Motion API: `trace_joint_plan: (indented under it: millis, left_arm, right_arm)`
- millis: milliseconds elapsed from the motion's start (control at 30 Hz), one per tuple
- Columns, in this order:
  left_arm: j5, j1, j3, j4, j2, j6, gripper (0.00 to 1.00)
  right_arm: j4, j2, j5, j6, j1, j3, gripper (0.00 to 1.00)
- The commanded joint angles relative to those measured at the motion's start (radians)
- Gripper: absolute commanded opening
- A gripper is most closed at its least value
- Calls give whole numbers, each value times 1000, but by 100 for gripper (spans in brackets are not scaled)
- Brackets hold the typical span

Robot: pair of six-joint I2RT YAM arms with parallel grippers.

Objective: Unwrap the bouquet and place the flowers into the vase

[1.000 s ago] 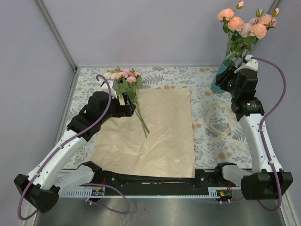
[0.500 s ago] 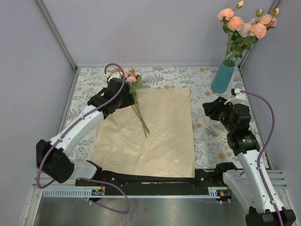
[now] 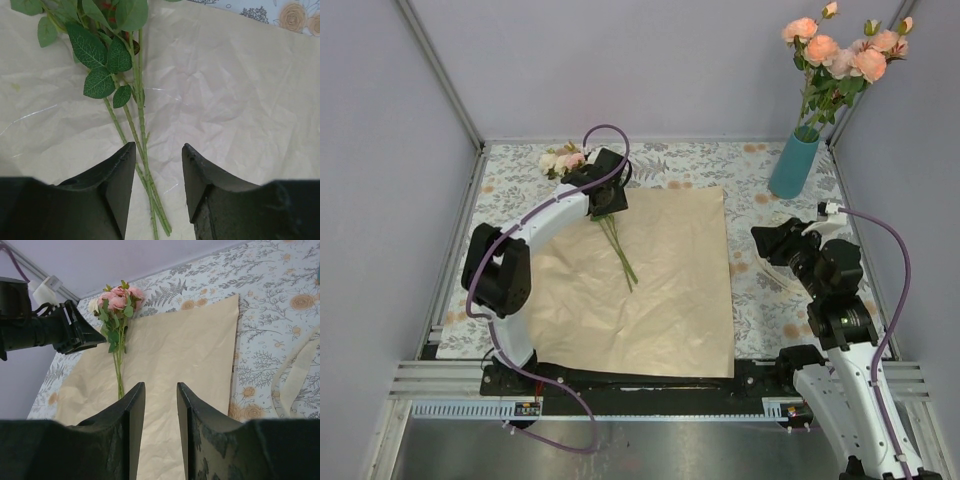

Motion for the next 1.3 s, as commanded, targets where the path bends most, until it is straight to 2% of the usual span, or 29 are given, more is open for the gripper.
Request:
trace_joint_plan:
  millis: [0, 333, 800, 1033, 1133, 1233, 1267]
  left_arm:
    - [-27, 20, 68, 36, 56, 3, 45]
    - [2, 37, 91, 43, 198, 9, 41]
    - [21, 53, 91, 62, 274, 43, 36]
    - [24, 57, 91, 68, 282, 61, 24]
    - [33, 55, 91, 68, 271, 66, 14]
    - [37, 55, 91, 68, 251, 67, 0]
    - [39, 55, 92, 66, 239, 69, 0]
  right_arm:
    - [21, -18, -35, 8, 5, 2, 40]
    - [5, -52, -29, 1, 7, 4, 41]
    - [-16, -67, -28, 12, 5, 31, 41]
    - [-21, -75, -23, 11, 5, 36, 41]
    - [-22, -78, -23, 11, 7, 37, 41]
    - [-22, -81, -21, 11, 7, 37, 41]
    - [-24, -80, -23, 11, 7, 39, 41]
